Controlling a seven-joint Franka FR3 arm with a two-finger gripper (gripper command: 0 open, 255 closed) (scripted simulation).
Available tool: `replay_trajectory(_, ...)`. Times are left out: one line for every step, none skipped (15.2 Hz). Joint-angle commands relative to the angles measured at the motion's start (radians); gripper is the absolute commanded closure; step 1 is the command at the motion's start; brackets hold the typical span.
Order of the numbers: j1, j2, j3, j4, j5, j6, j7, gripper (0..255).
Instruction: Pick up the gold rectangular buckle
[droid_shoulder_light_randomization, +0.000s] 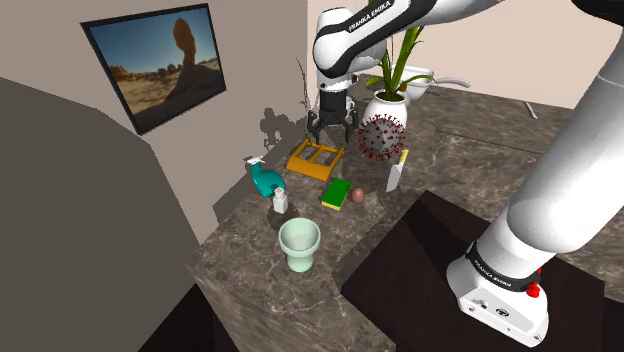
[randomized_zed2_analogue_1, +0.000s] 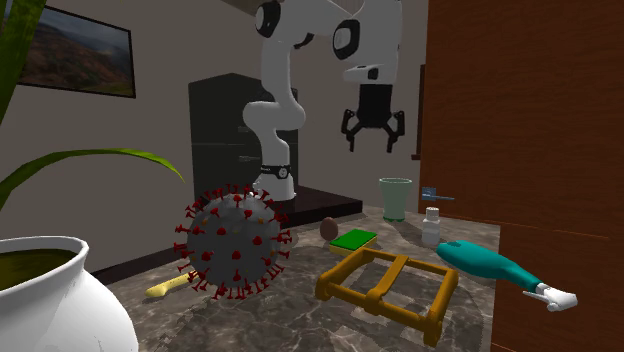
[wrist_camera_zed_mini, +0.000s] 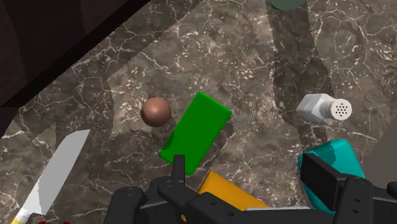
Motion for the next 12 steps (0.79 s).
replay_trajectory(-0.004,0.078,-0.007,0.05,0.002,0.032,0.038,0)
replay_trajectory(-0.007,0.114,-0.012,0.076,0.003,0.043,0.053,0)
replay_trajectory(-0.01,0.15,-0.017,0.103,0.004,0.054,0.068,0)
replay_trajectory(-0.013,0.185,-0.023,0.131,0.006,0.063,0.082,0)
replay_trajectory(-0.017,0.221,-0.029,0.159,0.009,0.072,0.096,0)
replay_trajectory(-0.02,0.256,-0.034,0.188,0.011,0.079,0.109,0)
replay_trajectory(-0.023,0.291,-0.04,0.218,0.015,0.086,0.122,0)
replay_trajectory(-0.027,0.326,-0.046,0.249,0.018,0.092,0.135,0)
replay_trajectory(-0.03,0.361,-0.052,0.281,0.023,0.097,0.147,0)
replay_trajectory(-0.034,0.396,-0.058,0.314,0.027,0.101,0.159,0)
replay_trajectory(-0.038,0.431,-0.063,0.347,0.032,0.104,0.171,0)
replay_trajectory(-0.043,0.466,-0.069,0.382,0.037,0.106,0.183,0)
